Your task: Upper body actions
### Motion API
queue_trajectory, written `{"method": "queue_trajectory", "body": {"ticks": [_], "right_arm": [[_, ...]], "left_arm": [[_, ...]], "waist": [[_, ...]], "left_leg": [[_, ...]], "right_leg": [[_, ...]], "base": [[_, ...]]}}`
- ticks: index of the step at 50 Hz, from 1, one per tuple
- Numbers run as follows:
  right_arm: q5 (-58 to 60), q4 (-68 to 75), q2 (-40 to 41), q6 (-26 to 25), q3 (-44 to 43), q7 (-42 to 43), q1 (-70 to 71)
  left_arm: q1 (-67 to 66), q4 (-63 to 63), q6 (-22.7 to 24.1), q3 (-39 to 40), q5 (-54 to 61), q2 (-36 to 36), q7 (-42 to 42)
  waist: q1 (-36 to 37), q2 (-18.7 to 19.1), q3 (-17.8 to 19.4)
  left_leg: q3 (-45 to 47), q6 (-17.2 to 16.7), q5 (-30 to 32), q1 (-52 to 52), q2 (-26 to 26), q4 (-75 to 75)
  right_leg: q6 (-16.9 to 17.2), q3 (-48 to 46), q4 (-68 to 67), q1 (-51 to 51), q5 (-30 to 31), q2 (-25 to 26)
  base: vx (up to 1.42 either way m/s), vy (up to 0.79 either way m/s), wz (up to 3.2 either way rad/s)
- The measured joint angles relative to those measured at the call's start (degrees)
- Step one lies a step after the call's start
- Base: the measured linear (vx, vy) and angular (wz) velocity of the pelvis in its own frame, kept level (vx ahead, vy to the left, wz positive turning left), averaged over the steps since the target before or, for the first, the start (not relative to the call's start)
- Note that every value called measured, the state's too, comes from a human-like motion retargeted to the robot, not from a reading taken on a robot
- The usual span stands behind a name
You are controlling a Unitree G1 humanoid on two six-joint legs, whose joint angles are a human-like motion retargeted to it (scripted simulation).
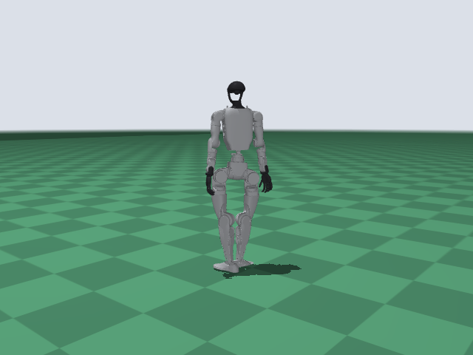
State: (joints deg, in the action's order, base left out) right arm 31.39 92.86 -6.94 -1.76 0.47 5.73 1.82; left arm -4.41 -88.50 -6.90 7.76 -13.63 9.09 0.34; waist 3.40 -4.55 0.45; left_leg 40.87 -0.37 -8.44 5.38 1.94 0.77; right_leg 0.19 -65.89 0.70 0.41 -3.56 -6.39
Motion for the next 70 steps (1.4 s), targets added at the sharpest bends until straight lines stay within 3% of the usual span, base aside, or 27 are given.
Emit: {"method": "queue_trajectory", "body": {"ticks": [3,7,13,16,20,23,25,27,32,36,37,38,40,42,45,50,70], "right_arm": [[-2.12,2.09,-0.34,-0.41,-1.4,0.04,-0.6],[-1.86,2.99,-0.87,-0.89,-2.16,0.17,-0.91],[-0.42,1.27,-0.85,-0.87,-2.3,0.27,-1.66],[-0.75,0.28,-0.45,-0.78,-2.38,-0.44,-1.76],[-0.78,-1.54,0.12,-0.6,-2.8,-1.51,-1.57],[-0.18,-3.24,-0.02,-0.41,-2.43,-2.22,-1.3],[0.44,-4.21,-0.16,-0.38,-1.97,-2.08,-0.89],[0.94,-4.86,-0.41,-0.25,-1.55,-1.66,-0.44],[1.25,-5.29,-0.91,-0.05,-0.95,-1.82,-0.04],[0.92,-4.77,-0.95,-0.17,-0.65,-1.68,-0.32],[0.73,-4.52,-0.98,-0.15,-0.55,-1.64,-0.48],[0.51,-4.04,-1.07,-0.12,-0.54,-1.64,-0.52],[0.49,-3.28,-1.21,-0.11,-0.65,-1.53,-1.01],[0.62,-2.36,-1.26,-0.38,-0.48,-1.16,-1.3],[-0.57,-1.51,-0.92,-0.48,-0.85,-0.28,-2.06],[-2.24,-0.58,-0.72,-0.31,-2.24,-1.04,-3.86],[-3.03,-3.21,0.07,0.6,-1.75,-1.57,-2.83]], "left_arm": [[0.49,0.11,-0.22,-0.17,0.64,-0.15,0.12],[1.72,0.84,-0.24,-0.92,2.39,-0.86,0.06],[2.54,4.89,0.75,-2.46,2.65,-1.64,-1.39],[2.8,6.91,1.45,-3.39,2.6,-1.6,-1.34],[4.16,7.56,1.35,-4.17,3.02,-1.57,-1.07],[5.15,7.48,1.28,-4.23,4.07,-2.18,-1.45],[5.55,7.69,1.5,-3.9,4.58,-2.84,-1.57],[5.75,7.87,1.99,-3.87,5.04,-3.41,-1.39],[5.11,8.18,2.52,-4.58,4.07,-3.8,-1.09],[3.62,7.94,2.78,-4.66,3.58,-4.02,-1.24],[3.24,7.67,2.82,-4.58,3.56,-4.1,-1.22],[2.98,7.19,2.8,-4.39,3.51,-4.2,-1.21],[2.24,6.2,2.75,-4.02,3.37,-4.39,-1.15],[1.83,4.74,2.49,-2.7,3.14,-4.5,-1.35],[1.42,3.28,2.21,-1.52,2.92,-4.36,-1.15],[1.32,1.96,1.28,-1.33,1.92,-2.89,-1.72],[4.3,5.14,1.49,-0.98,4.39,-1.89,-2.47]], "waist": [[0.44,0.37,-1.04],[-1.73,1.66,-1.83],[-3.97,2.31,-2.92],[-3.91,0.5,-2.68],[-3.63,-3.43,-2.15],[-4.04,-4.08,-1.65],[-3.3,-3.35,-0.65],[-2.47,-2.54,0.24],[-0.09,-0.6,1.71],[1.34,1.51,2.94],[1.23,1.65,3.19],[0.79,1.37,3.39],[-0.69,1.54,2.85],[-1.93,2.54,1.69],[-2.62,2.61,1.3],[-2.68,2.8,-0.41],[-2.47,2.2,-0.61]], "left_leg": [[1.97,-1.93,-0.16,0.71,-0.86,-0.73],[3.61,-4.24,1.02,1.59,-2.62,-2.11],[7.28,-6.37,7.2,3.43,-4.66,-5.18],[8.04,-4.87,12.54,3.6,-5.19,-9.72],[3.56,1.63,16.25,-0.18,-5.83,-21.65],[-2.37,0.83,15.56,-4.49,-6.93,-29.47],[-12.66,-2.59,14.64,-9.32,-3.79,-30.9],[-20.07,-3.89,13.53,-12.52,-0.79,-28.86],[-20.24,1.35,9.65,-14.15,-1.28,-16.08],[-25.9,-0.57,8.25,-15.18,-0.02,-7.84],[-26.99,0.14,9.25,-15.11,0.52,-6.23],[-28.88,3.08,11.63,-15.1,1.8,-4.74],[-32.85,4.31,9.59,-13.81,3.6,-3.79],[-17.27,2.0,9.05,-11.09,-1.24,-3.35],[-22.71,3.39,7.94,-9.81,0.82,-1.98],[-19.4,4.23,6.11,-8.09,1.37,-0.9],[-18.52,4.91,2.49,-6.77,1.67,-1.93]], "right_leg": [[-1.75,6.31,-0.01,-1.44,1.65,0.45],[-2.11,8.14,0.78,-1.63,1.4,1.98],[-2.83,14.06,1.57,-2.33,1.27,2.93],[-3.36,17.78,2.2,-2.21,1.74,1.5],[-3.73,22.58,2.71,-2.22,2.64,-2.69],[-4.47,25.16,2.82,-2.23,3.04,-3.62],[-5.05,27.77,2.53,-2.23,3.17,-2.84],[-5.51,30.59,2.1,-2.41,3.31,-2.04],[-6.12,37.66,1.29,-2.55,3.81,0.34],[-6.16,42.1,0.89,-1.24,3.96,3.07],[-6.02,42.94,0.71,-0.78,3.89,3.16],[-5.75,43.7,0.55,-0.29,3.82,2.64],[-5.34,44.21,0.13,0.22,3.49,2.34],[-5.18,45.74,-0.47,-0.18,3.23,3.25],[-4.85,47.62,-1.36,-0.01,2.85,3.13],[-4.54,49.66,-2.19,-0.63,2.78,3.29],[-4.29,51.44,-4.54,-1.06,3.25,3.51]], "base": [[0.04,-0.2,-1.12],[0.0,-0.27,-0.62],[0.05,-0.25,-0.71],[0.06,-0.25,-0.93],[0.06,-0.2,-0.8],[0.06,-0.08,-0.71],[0.01,-0.04,-1.1],[0.03,-0.02,-1.27],[0.12,0.0,-1.29],[0.19,0.04,-1.29],[0.2,0.08,-0.89],[0.22,0.12,-0.69],[0.24,0.17,-0.44],[0.22,0.15,-0.67],[0.2,0.12,-0.75],[0.22,0.09,-0.51],[0.04,0.03,-0.18]]}}
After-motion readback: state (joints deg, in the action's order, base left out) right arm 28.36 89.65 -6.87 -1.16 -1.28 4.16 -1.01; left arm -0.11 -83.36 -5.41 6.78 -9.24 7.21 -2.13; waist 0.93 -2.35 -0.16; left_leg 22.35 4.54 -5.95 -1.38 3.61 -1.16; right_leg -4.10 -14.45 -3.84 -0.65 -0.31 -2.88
